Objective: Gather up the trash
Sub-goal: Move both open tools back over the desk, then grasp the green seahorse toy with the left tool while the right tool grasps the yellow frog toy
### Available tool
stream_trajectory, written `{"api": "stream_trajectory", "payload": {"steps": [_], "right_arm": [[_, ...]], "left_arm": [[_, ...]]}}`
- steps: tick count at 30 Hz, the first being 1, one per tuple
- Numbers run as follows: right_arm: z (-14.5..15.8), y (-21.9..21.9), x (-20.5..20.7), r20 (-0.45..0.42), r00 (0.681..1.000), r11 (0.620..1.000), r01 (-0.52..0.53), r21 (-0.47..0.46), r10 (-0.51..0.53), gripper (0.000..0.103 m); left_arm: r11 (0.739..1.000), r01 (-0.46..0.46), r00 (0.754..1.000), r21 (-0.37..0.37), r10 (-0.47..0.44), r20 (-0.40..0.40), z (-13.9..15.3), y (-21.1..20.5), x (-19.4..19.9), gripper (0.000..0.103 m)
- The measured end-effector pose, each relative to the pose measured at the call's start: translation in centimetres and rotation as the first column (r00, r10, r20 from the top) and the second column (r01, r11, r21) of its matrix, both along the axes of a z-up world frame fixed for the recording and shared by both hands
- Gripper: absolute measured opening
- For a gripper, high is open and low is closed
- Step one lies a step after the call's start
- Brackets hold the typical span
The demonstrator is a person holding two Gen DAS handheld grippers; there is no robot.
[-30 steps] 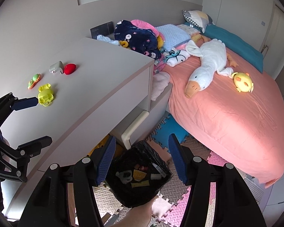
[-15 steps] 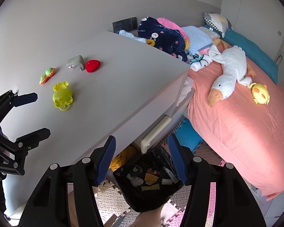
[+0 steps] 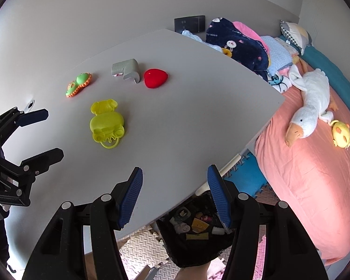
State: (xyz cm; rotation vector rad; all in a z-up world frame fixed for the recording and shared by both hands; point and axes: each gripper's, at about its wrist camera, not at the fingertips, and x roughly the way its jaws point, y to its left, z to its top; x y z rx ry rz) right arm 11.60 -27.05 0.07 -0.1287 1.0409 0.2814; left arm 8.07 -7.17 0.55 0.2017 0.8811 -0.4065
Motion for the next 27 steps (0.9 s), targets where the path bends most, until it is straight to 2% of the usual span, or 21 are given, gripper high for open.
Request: {"api": "stream_trajectory", "payload": {"steps": [10,18,27], "right_arm": [[-1.3,5.2,2.1,-0.028,0.995,0.995,-0.096,0.017,0.097,0.059],[-3.0,9.3,3.9,-0.059,0.984,0.985,-0.163,0.047,0.166,0.059],[-4.7,10.7,5.6,-0.068,0.984,0.986,-0.161,0.048,0.164,0.059]], "left_arm": [[0.994,-0.110,0.994,0.002,0.110,-0.013,-1.1,5.2,1.5,0.089],[0.987,-0.158,0.987,0.003,0.158,-0.033,-2.0,8.3,2.6,0.089],[0.980,-0.199,0.978,-0.005,0.198,-0.057,-3.0,10.8,4.5,0.089]]}}
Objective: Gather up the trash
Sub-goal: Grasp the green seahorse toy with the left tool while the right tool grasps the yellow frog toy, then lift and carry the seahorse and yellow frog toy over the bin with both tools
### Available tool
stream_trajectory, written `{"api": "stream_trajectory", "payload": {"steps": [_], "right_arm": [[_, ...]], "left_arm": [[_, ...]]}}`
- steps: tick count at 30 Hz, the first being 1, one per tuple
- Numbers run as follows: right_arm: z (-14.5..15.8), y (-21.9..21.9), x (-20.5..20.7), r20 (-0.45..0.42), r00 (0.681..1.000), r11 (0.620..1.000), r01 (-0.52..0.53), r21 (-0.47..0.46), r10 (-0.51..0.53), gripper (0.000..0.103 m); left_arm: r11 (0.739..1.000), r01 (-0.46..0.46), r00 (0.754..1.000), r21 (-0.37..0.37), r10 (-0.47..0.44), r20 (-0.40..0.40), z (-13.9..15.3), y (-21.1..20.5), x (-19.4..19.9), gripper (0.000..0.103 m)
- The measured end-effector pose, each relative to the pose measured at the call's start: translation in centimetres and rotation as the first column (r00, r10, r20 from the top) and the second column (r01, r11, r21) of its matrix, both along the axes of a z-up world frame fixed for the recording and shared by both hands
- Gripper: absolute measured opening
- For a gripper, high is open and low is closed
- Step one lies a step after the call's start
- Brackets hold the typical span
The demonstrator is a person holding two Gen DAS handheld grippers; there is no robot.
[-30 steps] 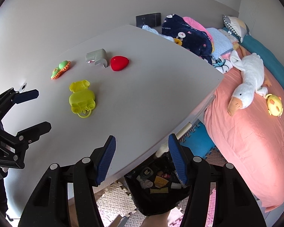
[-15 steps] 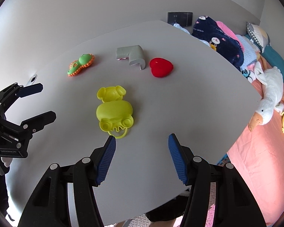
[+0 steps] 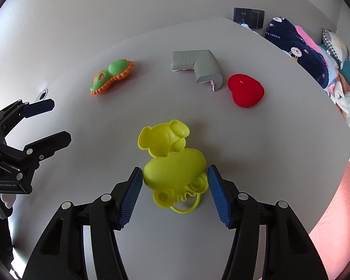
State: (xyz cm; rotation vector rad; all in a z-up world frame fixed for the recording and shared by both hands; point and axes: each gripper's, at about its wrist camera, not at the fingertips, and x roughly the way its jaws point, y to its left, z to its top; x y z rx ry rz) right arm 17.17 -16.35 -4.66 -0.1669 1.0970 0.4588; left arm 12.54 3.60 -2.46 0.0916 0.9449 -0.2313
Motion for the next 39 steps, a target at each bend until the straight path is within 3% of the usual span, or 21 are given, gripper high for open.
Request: {"api": "stream_trajectory", "payload": {"steps": [5,8,25,33,35,39], "right_arm": [[-0.4,0.4,0.7,0.013,1.000,1.000,-0.015,-0.018,0.015,0.058],[-0.5,0.5,0.8,0.028,0.999,0.999,-0.023,-0.021,0.024,0.049],[-0.4,-2.0,4.5,0.049,0.997,0.998,0.059,0.039,-0.060,0.049],[-0.2,-4.0,6.1,0.033,0.985,0.983,0.165,0.085,-0.169,0.049],[-0.2,-4.3,6.3,0.033,0.982,0.979,0.183,0.087,-0.187,0.049],[0.0,-4.8,6.3,0.035,0.978,0.975,0.203,0.087,-0.207,0.049]], "left_arm": [[1.000,-0.002,1.000,0.001,0.002,-0.009,-0.5,0.5,1.1,0.089],[1.000,-0.002,1.000,0.001,0.002,-0.013,-0.8,0.7,1.7,0.089],[0.998,-0.025,0.999,0.050,0.023,0.038,-1.5,-0.3,7.7,0.088],[0.996,-0.053,0.998,0.077,0.050,0.043,-2.1,-0.3,9.1,0.075],[0.996,-0.067,0.997,0.067,0.064,0.039,-2.3,-0.1,9.3,0.061],[0.997,-0.065,0.998,0.039,0.064,0.025,-2.6,0.2,9.3,0.050]]}}
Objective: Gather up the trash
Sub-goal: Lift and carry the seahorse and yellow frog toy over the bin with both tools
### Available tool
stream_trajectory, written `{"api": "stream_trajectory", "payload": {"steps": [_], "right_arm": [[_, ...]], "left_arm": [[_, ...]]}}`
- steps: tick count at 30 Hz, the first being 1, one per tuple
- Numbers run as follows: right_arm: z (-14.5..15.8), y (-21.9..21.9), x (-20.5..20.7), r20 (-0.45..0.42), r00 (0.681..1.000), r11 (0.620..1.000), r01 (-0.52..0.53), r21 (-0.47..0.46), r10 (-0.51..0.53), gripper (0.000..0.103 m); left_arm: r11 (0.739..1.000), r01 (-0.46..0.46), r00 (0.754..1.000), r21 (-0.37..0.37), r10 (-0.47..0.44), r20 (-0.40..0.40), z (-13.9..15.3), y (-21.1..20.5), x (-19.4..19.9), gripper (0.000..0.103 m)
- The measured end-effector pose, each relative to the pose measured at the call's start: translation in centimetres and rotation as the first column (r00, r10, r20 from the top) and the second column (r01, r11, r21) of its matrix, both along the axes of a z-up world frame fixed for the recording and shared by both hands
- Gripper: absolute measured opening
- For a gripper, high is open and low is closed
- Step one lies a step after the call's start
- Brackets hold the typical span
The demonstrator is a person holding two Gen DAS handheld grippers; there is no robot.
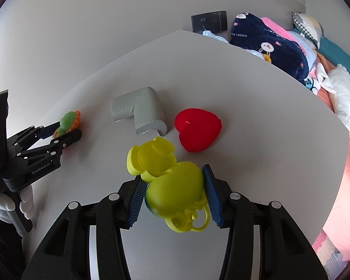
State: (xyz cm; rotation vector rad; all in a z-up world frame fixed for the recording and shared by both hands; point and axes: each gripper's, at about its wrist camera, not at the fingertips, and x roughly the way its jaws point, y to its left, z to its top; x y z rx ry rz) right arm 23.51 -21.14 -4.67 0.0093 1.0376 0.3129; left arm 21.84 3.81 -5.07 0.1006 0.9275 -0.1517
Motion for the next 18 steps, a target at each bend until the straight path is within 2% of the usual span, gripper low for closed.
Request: {"api": "stream_trajectory", "payload": {"steps": [11,18], "right_arm": [[1.2,-1.4,-1.2,0.006,1.000,1.000,0.022,0.015,-0.022,0.049],[2.4,-2.9,-2.8,0.022,0.999,0.999,0.042,0.021,-0.042,0.049]], "left_arm": [[0.999,0.039,0.999,0.036,-0.039,0.011,0.5,-2.0,-1.9,0.049],[0.998,0.067,0.997,0.002,-0.067,0.035,2.2,-3.8,-3.7,0.049]]}}
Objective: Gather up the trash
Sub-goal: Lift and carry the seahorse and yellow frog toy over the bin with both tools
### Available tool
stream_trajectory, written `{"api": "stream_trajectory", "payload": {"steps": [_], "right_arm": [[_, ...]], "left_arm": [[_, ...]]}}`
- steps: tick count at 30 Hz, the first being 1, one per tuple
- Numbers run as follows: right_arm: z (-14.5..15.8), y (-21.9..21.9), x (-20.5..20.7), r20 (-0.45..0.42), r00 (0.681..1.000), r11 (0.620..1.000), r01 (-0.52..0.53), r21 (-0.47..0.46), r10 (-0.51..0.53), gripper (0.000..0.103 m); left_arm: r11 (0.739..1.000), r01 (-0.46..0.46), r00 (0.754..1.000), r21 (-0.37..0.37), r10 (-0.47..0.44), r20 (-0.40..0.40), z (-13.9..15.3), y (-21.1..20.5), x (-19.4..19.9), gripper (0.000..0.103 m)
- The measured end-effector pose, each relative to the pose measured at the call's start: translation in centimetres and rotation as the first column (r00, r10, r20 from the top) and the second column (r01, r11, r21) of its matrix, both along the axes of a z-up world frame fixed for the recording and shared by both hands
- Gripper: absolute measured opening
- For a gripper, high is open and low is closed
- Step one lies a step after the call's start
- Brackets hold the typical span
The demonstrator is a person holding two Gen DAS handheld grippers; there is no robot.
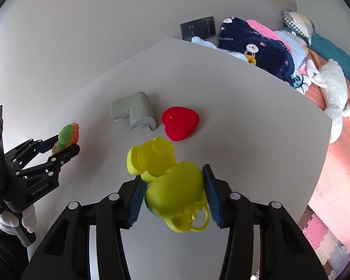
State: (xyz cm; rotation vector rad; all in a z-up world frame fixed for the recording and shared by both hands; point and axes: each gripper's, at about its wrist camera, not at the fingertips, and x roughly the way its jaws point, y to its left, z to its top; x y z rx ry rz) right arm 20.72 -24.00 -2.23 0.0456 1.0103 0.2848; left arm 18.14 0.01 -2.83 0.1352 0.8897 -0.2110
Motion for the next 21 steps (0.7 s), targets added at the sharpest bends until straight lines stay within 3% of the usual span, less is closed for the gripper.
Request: {"api": "stream_trajectory", "payload": {"steps": [21], "right_arm": [[3.5,-6.6,-6.9,0.045,0.996,0.997,0.077,-0.006,-0.077,0.049]], "left_arm": [[0.993,0.118,0.992,-0.005,-0.118,0.035,3.4,-7.5,-5.5,0.049]]}}
